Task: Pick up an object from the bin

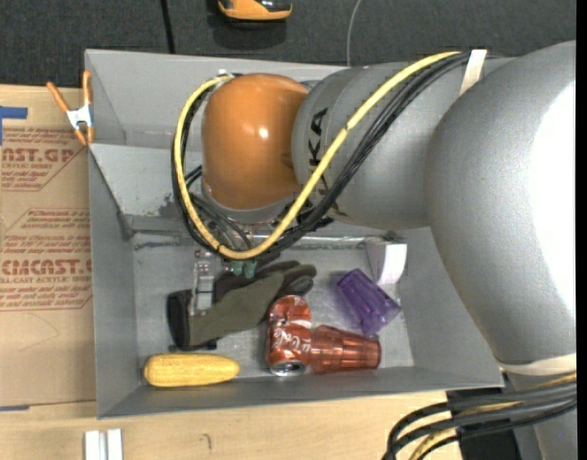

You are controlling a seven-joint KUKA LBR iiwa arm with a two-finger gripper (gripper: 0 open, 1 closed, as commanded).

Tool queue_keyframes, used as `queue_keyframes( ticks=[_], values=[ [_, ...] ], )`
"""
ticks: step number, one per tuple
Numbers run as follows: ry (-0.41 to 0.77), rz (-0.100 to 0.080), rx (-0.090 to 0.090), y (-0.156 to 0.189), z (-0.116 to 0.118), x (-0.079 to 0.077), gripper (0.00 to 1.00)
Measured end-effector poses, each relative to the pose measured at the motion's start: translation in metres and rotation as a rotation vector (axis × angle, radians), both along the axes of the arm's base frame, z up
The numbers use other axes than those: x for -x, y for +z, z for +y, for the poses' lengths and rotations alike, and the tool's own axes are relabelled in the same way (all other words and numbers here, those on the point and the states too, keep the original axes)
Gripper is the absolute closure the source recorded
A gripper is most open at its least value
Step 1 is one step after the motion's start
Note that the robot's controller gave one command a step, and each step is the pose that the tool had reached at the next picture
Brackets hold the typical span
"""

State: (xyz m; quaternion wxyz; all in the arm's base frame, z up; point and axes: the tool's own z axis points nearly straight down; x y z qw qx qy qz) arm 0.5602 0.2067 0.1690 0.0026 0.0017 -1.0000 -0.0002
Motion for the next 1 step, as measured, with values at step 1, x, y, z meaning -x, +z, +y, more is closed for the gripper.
queue_keyframes(
  ticks=[1],
  values=[
    [-0.002,-0.006,-0.001,0.0048,-0.0010,-0.0013,0.00]
  ],
)
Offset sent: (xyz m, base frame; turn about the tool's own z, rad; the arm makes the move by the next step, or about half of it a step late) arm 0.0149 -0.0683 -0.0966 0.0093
